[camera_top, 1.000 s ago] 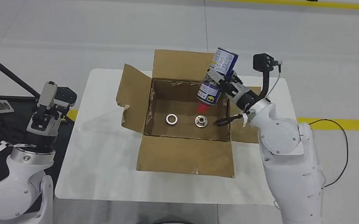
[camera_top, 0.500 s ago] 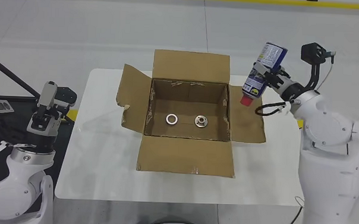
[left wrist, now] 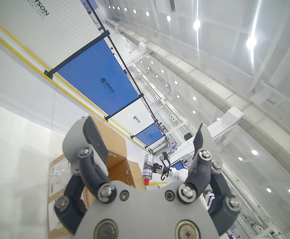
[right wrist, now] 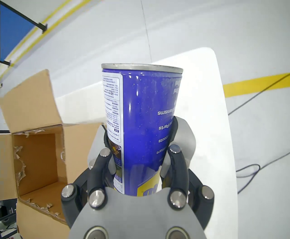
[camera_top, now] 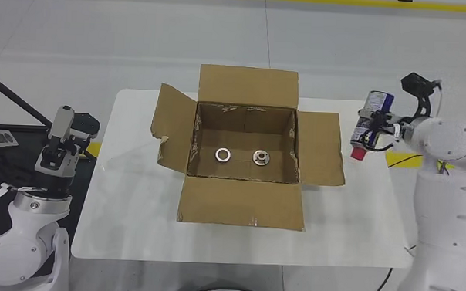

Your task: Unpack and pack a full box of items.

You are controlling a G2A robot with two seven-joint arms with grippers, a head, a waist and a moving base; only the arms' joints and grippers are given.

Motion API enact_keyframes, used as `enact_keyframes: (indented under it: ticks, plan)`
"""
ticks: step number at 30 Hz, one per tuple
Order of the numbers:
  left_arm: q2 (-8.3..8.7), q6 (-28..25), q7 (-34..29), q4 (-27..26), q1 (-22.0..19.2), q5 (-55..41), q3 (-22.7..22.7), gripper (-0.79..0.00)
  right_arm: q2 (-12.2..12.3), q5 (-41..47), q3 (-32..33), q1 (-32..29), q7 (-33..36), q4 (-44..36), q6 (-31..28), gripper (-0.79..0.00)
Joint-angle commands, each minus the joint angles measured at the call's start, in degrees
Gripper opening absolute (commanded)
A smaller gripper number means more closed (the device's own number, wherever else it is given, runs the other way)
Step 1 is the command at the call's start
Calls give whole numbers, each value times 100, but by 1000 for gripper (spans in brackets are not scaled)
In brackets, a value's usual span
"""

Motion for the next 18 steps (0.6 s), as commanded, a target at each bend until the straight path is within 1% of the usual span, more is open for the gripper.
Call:
enact_keyframes:
  ticks: [1,5,9,14,18]
  plan:
    - [0,0,0,0,0,0,0,0,31,-104,-14,58,93,369,-16,-785]
    - [0,0,0,0,0,0,0,0,75,-44,-14,80,240,908,-117,-785]
    - [0,0,0,0,0,0,0,0,111,-91,-87,87,283,1281,-190,-785]
    - [0,0,0,0,0,0,0,0,110,-104,-341,167,353,1689,-203,-785]
    - [0,0,0,0,0,0,0,0,107,-123,-519,284,284,2036,-230,-785]
